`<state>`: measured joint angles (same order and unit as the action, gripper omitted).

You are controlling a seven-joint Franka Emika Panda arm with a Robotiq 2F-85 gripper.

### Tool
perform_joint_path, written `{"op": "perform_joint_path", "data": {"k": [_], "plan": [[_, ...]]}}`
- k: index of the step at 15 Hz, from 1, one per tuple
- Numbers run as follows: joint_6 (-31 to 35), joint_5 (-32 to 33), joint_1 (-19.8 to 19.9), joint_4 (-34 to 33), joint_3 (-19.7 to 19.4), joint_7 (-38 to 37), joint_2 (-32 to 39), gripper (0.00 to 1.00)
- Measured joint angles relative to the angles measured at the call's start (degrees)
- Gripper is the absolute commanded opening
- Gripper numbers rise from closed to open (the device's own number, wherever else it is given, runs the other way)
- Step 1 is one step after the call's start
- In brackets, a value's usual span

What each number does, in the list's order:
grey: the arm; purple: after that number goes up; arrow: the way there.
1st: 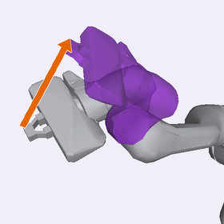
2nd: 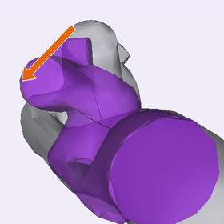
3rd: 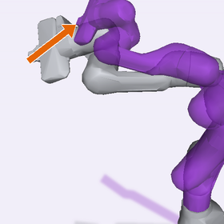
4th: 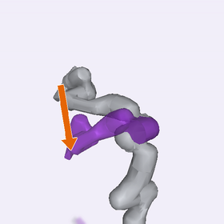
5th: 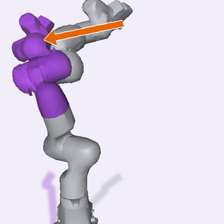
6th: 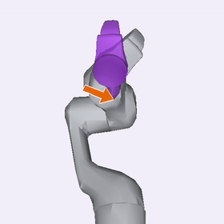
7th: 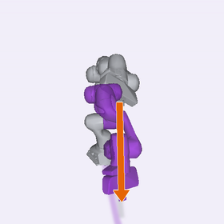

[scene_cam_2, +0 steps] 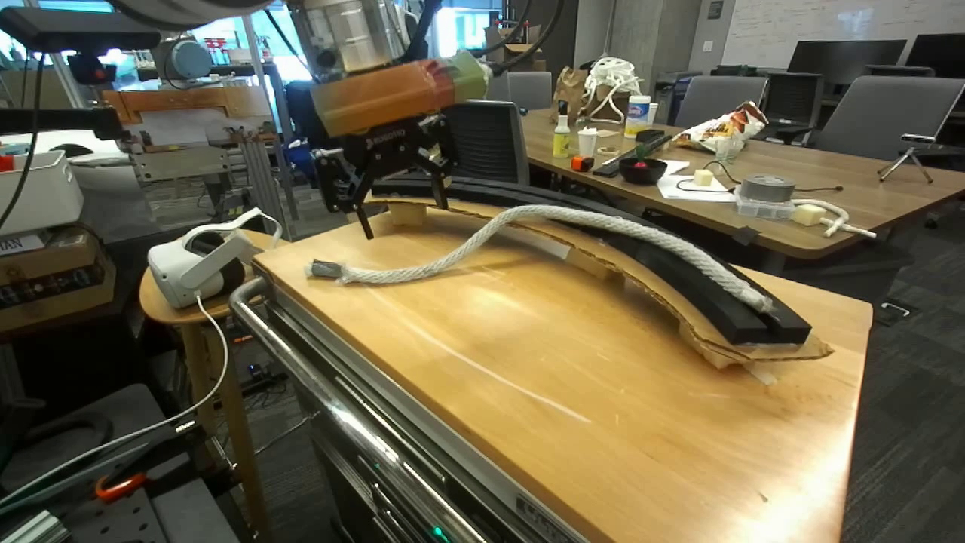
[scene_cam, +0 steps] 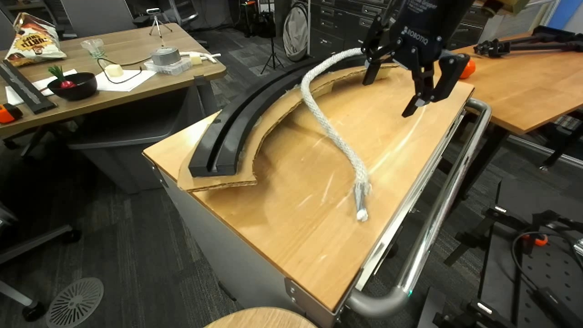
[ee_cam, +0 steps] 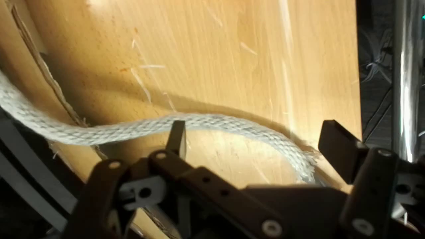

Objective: Put the rope on the table

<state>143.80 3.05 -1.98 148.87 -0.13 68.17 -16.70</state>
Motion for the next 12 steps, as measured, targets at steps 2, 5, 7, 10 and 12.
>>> {"op": "perform_joint_path", "data": {"k": [2, 5, 7, 10, 12], "plan": [[-9.1, 5.1, 0.1, -6.4, 1.6, -6.0, 2.7, 1.00], [-19.3, 6.1, -0.7, -14.8, 2.6, -9.6, 7.6, 1.00], [-19.0, 6.1, -0.7, -14.3, 2.5, -9.6, 8.0, 1.00], [-18.9, 6.1, -0.7, -13.8, 2.2, -9.6, 7.9, 1.00], [-18.9, 6.5, -0.7, -13.8, 2.2, -7.6, 7.9, 1.00]]}}
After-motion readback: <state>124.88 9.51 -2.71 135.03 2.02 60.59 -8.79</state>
